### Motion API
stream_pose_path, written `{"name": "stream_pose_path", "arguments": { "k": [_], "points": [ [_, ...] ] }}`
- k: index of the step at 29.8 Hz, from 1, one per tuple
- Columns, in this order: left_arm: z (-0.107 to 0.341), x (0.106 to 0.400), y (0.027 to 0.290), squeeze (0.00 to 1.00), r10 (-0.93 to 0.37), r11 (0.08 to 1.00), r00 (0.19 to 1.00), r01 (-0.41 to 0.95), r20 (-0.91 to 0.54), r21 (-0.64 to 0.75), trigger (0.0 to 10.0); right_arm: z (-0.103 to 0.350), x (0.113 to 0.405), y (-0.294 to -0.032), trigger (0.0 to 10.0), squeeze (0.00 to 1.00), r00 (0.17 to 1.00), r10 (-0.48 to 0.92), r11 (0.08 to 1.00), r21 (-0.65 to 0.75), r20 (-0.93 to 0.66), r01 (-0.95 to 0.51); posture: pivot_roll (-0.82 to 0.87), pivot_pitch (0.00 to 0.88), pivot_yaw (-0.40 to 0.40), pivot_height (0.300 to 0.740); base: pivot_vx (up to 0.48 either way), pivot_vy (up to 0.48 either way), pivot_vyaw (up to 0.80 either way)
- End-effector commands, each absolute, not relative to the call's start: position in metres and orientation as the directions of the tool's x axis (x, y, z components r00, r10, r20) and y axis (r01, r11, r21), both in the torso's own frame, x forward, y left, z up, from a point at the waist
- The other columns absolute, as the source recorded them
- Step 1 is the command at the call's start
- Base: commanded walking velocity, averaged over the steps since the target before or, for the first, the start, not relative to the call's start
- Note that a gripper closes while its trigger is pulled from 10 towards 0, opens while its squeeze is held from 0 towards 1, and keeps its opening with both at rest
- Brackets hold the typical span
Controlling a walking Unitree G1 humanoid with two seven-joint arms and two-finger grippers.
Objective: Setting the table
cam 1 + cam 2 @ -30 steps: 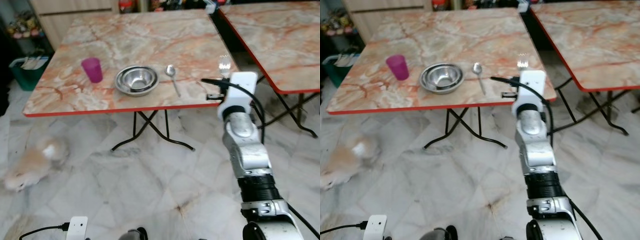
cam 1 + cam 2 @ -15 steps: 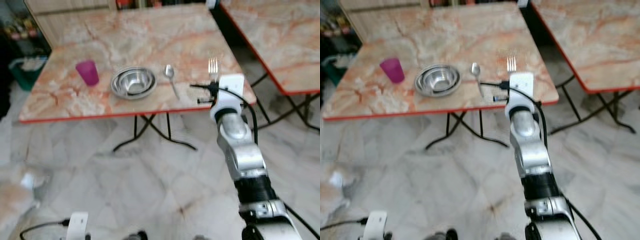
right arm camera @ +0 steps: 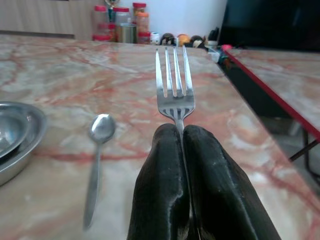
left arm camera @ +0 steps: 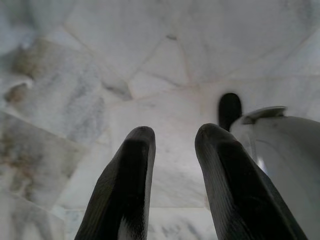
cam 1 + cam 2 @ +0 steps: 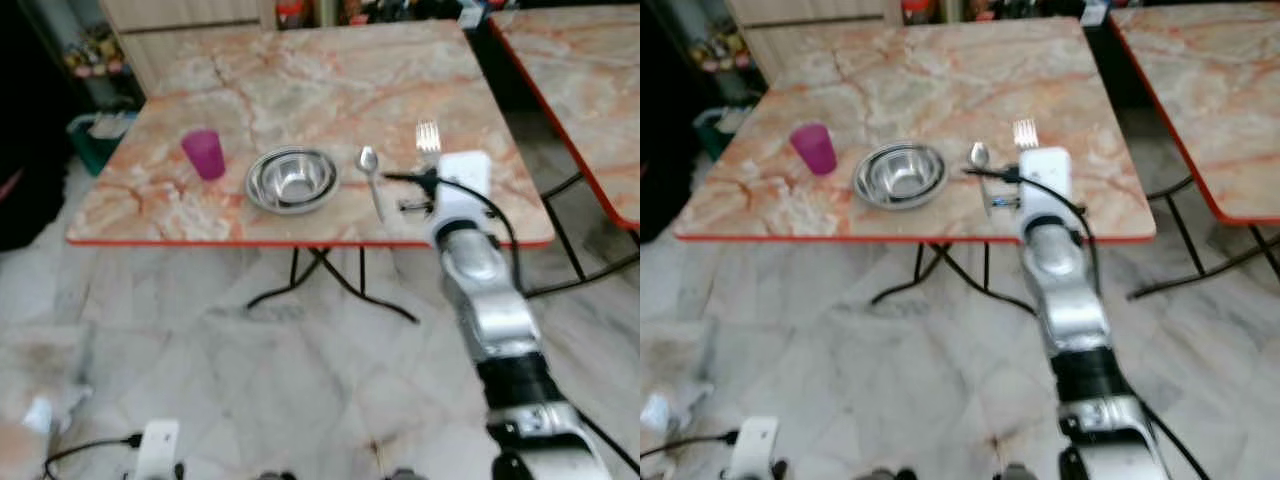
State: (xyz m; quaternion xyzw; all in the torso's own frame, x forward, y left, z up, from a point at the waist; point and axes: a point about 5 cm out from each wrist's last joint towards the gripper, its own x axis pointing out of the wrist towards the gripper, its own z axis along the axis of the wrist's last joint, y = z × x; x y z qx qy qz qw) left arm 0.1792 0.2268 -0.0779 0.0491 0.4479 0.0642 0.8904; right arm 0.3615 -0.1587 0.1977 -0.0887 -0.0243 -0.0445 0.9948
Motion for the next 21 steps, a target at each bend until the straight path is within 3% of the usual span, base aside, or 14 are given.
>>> {"name": "stream_pose_path", "arguments": {
  "k": [1,21],
  "points": [
    [-0.0793,0.1718,0.2362,0.00,0.182,0.982,0.568,-0.071,-0.803,0.173,10.0,0.2034,0.3616,-0.1429,10.0,0.00,0.996,-0.037,0.986,-0.159,0.076,0.049,0.00,0.177,0.051,0.740,0.244,0.000,0.00],
    [-0.0787,0.1734,0.2359,0.00,0.181,0.983,0.569,-0.068,-0.802,0.173,10.0,0.2018,0.3607,-0.1440,10.0,0.00,0.997,-0.034,0.986,-0.162,0.068,0.045,-0.01,0.192,0.052,0.740,0.258,0.000,0.00]
  ]
}}
